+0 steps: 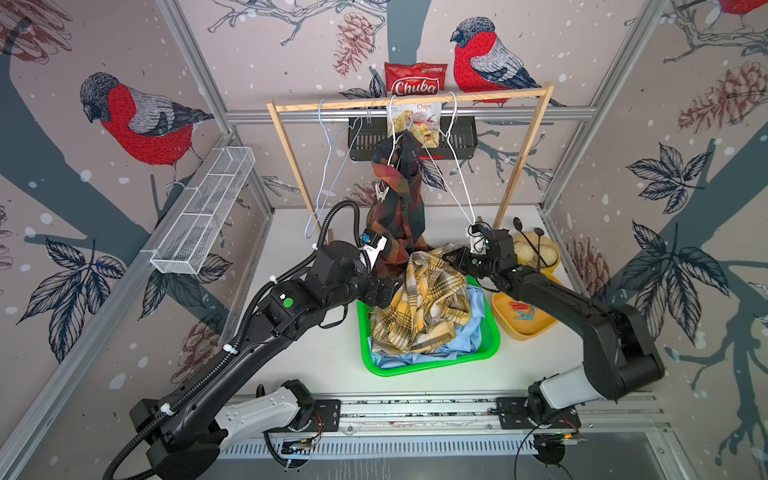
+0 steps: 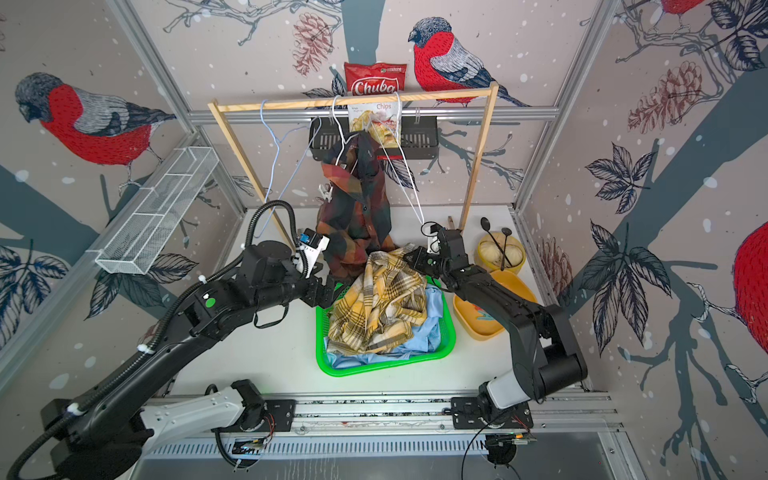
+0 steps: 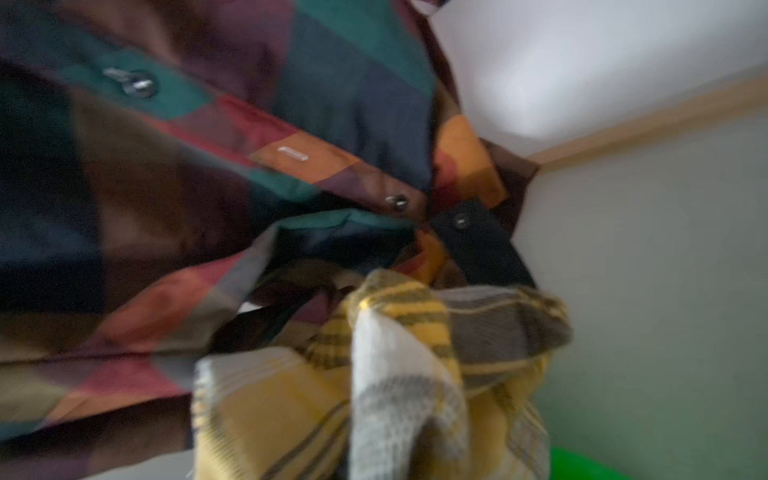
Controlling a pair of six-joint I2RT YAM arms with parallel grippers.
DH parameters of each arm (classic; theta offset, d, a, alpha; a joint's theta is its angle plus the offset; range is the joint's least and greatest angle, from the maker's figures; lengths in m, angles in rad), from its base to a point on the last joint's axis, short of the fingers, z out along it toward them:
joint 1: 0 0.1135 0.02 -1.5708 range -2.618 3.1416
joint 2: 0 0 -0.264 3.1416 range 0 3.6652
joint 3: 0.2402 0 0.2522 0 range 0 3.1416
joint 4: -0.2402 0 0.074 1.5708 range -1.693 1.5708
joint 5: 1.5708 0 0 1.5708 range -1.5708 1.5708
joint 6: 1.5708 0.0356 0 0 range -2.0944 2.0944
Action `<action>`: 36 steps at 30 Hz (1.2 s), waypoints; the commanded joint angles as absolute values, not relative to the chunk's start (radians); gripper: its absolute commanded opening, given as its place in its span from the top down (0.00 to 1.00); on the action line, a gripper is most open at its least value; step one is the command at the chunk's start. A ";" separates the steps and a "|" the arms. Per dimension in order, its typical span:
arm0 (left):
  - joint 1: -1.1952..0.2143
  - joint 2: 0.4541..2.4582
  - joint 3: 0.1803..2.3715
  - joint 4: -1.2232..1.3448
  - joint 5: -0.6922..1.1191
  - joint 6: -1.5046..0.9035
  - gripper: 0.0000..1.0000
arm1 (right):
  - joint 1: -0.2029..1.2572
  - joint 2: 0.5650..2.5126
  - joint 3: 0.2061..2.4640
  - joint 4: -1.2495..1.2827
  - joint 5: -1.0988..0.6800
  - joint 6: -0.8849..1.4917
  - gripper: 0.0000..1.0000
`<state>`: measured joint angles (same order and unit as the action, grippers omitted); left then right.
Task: Remove the clothespins securing long-sleeve shirts to the hanger
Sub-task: Adjust the long-sleeve shirt at the bin.
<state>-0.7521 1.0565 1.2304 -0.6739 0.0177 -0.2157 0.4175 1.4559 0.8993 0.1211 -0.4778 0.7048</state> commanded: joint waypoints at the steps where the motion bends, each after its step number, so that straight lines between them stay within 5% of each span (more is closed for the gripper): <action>1: -0.740 1.062 1.210 -0.659 -0.048 -0.247 0.09 | 0.476 1.362 0.931 0.076 -0.499 0.674 1.00; 16: -0.701 1.048 1.091 -0.598 -0.084 -0.287 0.10 | 1.033 0.930 0.961 -0.278 -0.018 0.744 1.00; 20: -0.701 1.056 1.070 -0.572 -0.028 -0.283 0.11 | 1.022 0.964 0.868 -0.275 0.097 0.732 0.98; 26: -0.701 1.076 1.020 -0.548 0.072 -0.262 0.12 | 0.826 1.145 0.771 -0.144 -0.094 0.672 0.99; 36: -0.786 1.173 0.901 -0.432 0.156 -0.332 0.14 | 0.858 1.465 0.613 0.095 -0.218 0.719 0.98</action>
<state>-0.7704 1.1477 0.9169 -0.5011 0.1204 -0.2920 0.8391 1.4197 0.6430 0.0322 -0.1471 0.6842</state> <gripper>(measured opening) 0.863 0.055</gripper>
